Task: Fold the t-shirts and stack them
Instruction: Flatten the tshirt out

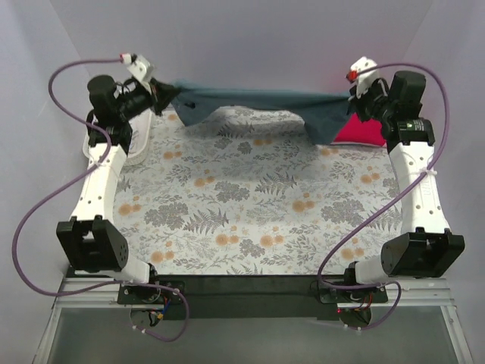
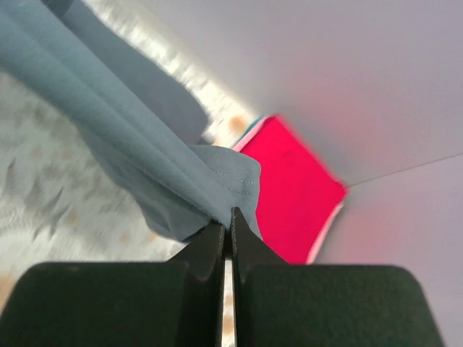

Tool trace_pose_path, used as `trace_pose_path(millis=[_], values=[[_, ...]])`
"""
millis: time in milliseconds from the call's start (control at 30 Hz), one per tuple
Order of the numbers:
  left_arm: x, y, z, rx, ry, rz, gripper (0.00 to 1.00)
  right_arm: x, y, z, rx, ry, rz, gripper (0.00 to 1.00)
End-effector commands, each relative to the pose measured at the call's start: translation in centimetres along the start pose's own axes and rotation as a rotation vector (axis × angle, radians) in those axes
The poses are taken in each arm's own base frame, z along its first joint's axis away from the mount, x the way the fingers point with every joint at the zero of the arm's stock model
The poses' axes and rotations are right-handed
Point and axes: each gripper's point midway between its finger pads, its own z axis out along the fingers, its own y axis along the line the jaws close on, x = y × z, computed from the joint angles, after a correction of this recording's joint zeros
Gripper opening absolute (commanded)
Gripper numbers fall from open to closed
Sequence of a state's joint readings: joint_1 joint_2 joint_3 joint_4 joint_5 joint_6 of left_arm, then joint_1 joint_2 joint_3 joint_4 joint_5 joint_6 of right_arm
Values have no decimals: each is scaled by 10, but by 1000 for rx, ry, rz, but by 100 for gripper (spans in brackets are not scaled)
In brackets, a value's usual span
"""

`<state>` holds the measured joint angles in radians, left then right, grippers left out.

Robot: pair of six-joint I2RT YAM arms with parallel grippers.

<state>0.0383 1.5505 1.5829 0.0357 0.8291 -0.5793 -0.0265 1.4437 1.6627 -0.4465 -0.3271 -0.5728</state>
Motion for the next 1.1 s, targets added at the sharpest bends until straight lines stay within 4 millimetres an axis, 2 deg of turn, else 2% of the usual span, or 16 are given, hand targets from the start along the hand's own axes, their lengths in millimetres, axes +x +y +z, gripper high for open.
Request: trace_pose_path(millis=[0,33,100,133,167,200,233,267,333,367,533,600,733,767,800,1067], values=[[85,-4,-58,-31,221,182,0,87,25,-15,-104,218,-129,1],[120,-40,-85,38,328,128,0,111,53,-20,-201,252,-145,1],[154,-70,-117,101,448,139,0,132,86,-50,-315,288,-249,1],[178,-104,-147,173,553,100,0,159,117,-63,-418,325,-265,1],[188,-122,-163,229,602,91,1,158,128,-82,-432,319,-318,1],[196,-139,-177,277,644,67,9,170,144,-99,-490,349,-341,10],[201,-164,-198,337,699,22,18,177,152,-110,-522,354,-405,40],[203,-173,-206,349,717,-12,32,183,162,-127,-532,350,-449,54],[199,-190,-217,366,725,-60,45,191,166,-141,-529,362,-525,92],[192,-193,-217,358,707,-53,55,187,166,-147,-504,349,-546,95],[184,-170,-193,276,655,-108,59,168,152,-129,-484,372,-354,93],[188,-158,-182,228,661,-190,58,178,156,-109,-535,431,-199,87],[229,-137,-155,158,794,-340,50,191,149,-73,-561,542,7,59],[240,-138,-151,152,831,-351,50,206,153,-63,-589,599,56,56],[247,-152,-141,163,872,-381,50,212,154,-59,-590,633,95,53],[339,-135,-103,-1,1103,-495,46,259,173,-48,-639,825,201,52]])
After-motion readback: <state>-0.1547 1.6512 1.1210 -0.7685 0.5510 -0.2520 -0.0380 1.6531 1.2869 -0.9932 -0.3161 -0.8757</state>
